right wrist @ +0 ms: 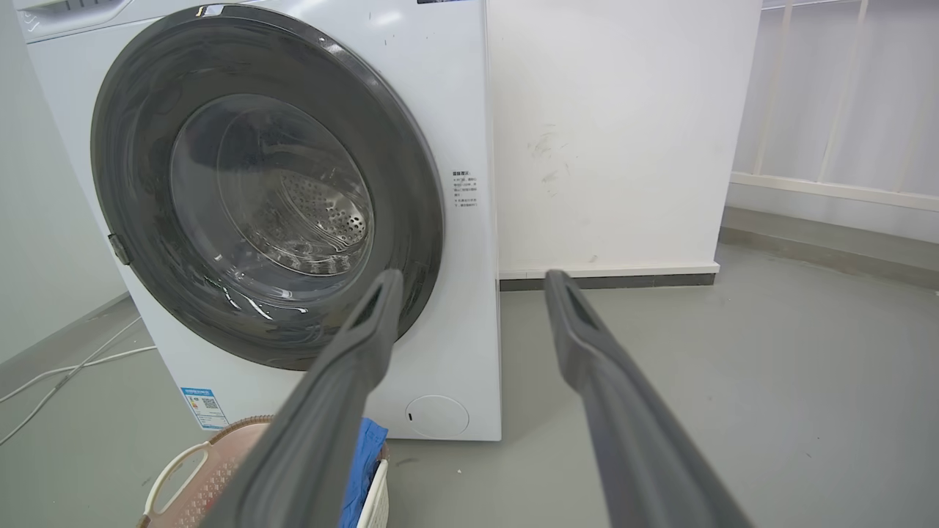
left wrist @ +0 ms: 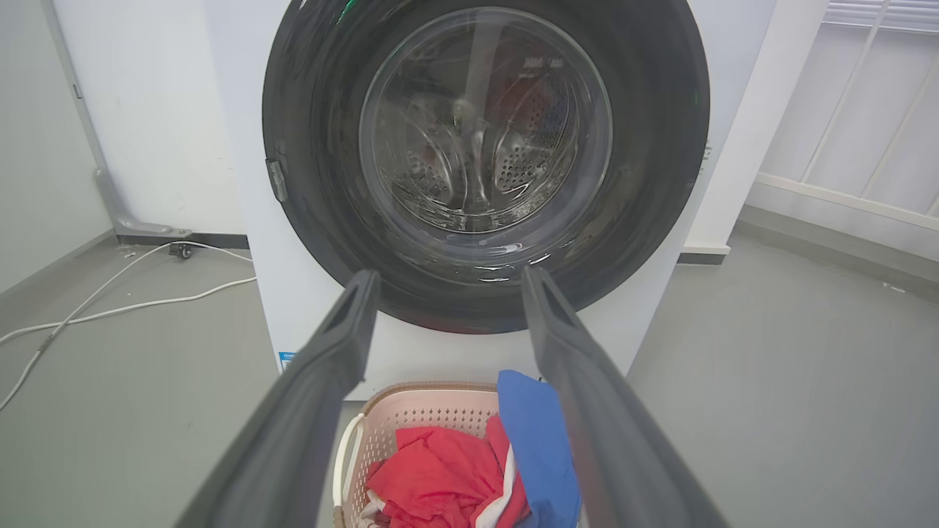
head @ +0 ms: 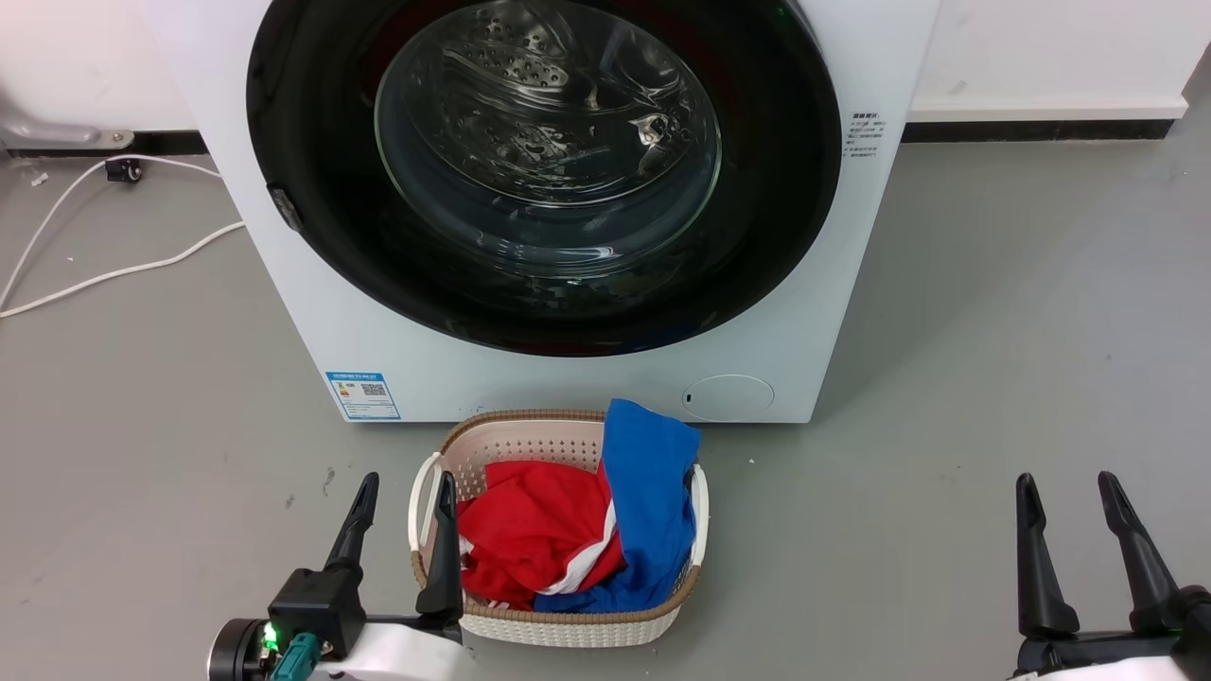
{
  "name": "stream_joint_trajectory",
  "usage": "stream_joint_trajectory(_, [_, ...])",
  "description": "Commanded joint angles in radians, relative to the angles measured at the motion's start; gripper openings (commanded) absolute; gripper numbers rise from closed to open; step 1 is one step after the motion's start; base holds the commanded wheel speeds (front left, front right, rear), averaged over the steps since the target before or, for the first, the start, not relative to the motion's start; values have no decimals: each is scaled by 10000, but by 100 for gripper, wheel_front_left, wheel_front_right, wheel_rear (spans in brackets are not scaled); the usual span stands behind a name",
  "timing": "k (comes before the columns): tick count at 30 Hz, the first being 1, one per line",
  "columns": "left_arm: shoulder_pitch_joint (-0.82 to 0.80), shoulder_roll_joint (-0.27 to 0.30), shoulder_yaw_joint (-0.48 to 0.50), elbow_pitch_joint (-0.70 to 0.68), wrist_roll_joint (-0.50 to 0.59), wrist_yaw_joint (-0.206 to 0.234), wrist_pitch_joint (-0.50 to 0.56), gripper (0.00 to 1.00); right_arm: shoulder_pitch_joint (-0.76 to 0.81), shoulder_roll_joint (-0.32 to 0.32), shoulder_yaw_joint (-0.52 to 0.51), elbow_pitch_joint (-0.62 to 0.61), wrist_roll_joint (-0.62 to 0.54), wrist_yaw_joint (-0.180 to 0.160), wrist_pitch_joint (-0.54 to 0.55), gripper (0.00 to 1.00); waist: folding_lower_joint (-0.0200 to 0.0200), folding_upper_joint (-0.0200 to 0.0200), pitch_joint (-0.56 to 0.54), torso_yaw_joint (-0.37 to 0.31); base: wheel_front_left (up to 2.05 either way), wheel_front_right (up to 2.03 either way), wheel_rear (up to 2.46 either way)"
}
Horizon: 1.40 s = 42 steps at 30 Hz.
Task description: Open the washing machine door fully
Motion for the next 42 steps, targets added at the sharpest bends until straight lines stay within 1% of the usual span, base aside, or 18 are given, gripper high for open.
stream_joint_trajectory(1, [83,-3,26,22,0,-5,-28,100,110,16,11,30,36,1,-24,100,0,0,-6,-8,0,0,0])
stream_joint_trajectory(7, [51,-1,33,44,28,-4,-28,100,55,16,19,80,229,-1,-24,100,0,0,-12,-7,0,0,0])
stream_joint_trajectory(13, [39,-3,43,58,-5,29,-28,100,-125,16,-34,-92,1078,1,-24,100,0,0,-31,-1,0,0,0])
stream_joint_trajectory(14, [42,-2,51,55,-6,40,-28,100,-147,18,-63,-101,1496,1,-22,100,0,0,-36,-9,0,0,0])
stream_joint_trajectory(16, [57,-3,48,55,-6,49,-28,100,-222,-5,-344,-22,2680,-2,-24,100,0,0,-45,-18,0,0,0])
stream_joint_trajectory(21, [64,-2,31,63,-30,65,-28,100,-439,9,-512,-52,5332,1,-22,100,0,0,-68,-18,0,0,0])
stream_joint_trajectory(24, [72,-3,25,75,-31,69,-28,100,-472,4,-594,-10,7110,1,-22,100,0,0,-83,-19,0,0,0])
stream_joint_trajectory(27, [85,-2,23,86,-44,76,-28,100,-326,15,-125,69,8615,2,-22,100,0,0,-94,-15,0,0,0])
stream_joint_trajectory(32, [85,-2,22,104,-69,85,-28,100,-112,7,481,-73,10576,2,-22,100,0,0,-105,-14,0,0,0])
stream_joint_trajectory(36, [92,0,16,107,-51,81,-28,100,61,-1,1364,-184,12293,3,77,100,0,0,-114,-14,0,0,0])
stream_joint_trajectory(39, [102,-2,24,100,-45,85,-28,100,190,-105,1527,-482,13672,1,513,100,0,0,-117,-27,0,0,0])
stream_joint_trajectory(42, [128,-2,47,80,-59,95,-28,100,304,-123,1394,-810,14937,3,1163,100,0,0,-118,-39,0,0,0])
